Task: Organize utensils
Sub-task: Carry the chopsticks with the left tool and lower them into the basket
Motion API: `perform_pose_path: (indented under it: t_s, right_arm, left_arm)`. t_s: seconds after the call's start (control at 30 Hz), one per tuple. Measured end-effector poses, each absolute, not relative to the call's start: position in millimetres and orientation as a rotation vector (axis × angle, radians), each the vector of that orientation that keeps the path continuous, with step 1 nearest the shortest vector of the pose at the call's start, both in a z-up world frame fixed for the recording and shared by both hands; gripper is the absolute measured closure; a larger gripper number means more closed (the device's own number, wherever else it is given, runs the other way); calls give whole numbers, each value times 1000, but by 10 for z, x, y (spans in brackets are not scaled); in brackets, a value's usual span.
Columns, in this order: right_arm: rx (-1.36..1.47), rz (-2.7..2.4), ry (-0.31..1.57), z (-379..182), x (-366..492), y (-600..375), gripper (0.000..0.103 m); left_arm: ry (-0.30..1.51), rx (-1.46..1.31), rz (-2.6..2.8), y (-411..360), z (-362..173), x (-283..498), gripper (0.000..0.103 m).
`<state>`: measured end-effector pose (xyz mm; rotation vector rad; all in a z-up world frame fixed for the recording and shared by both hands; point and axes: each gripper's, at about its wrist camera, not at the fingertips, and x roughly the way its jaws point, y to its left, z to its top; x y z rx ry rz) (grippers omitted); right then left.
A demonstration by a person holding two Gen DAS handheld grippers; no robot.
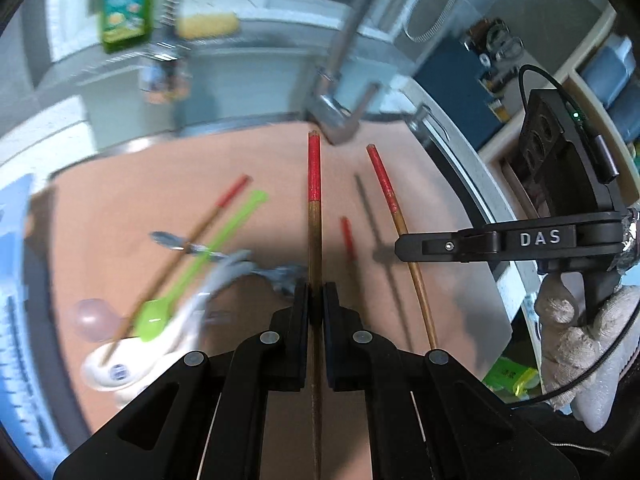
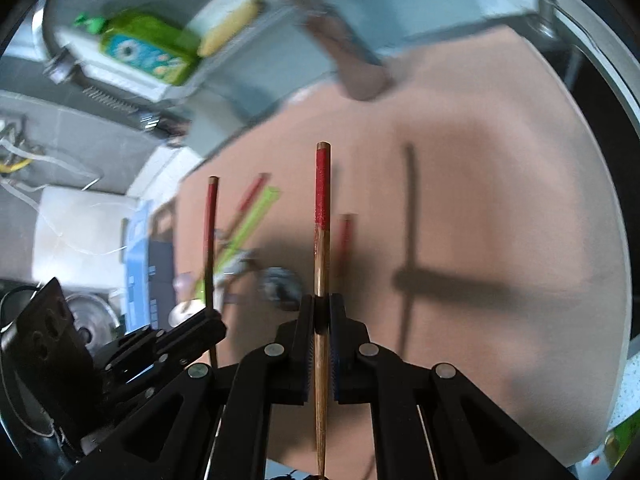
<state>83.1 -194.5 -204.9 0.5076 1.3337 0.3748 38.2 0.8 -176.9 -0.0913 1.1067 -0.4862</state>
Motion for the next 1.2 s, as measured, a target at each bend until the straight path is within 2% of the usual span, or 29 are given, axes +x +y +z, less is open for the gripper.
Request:
perform_pose_path:
  t_s: [0.27, 0.6, 0.93, 1.2]
  right_arm:
    - [460, 594, 1325, -1740, 978, -784, 97]
    - [417, 713, 1387, -1873, 1048, 748, 97]
    - [311, 670, 1430, -2196, 1099, 1551, 97]
    - [298, 577, 1463, -2407, 1142, 1753, 97]
  left_arm:
    - [1046, -177, -278, 1099, -1559, 226, 98]
    - [1074, -342, -64, 2317, -1866, 97, 98]
    - [1141, -406, -29, 2667, -2290, 196, 98]
    - [1164, -432, -32, 2774, -2441, 258, 98]
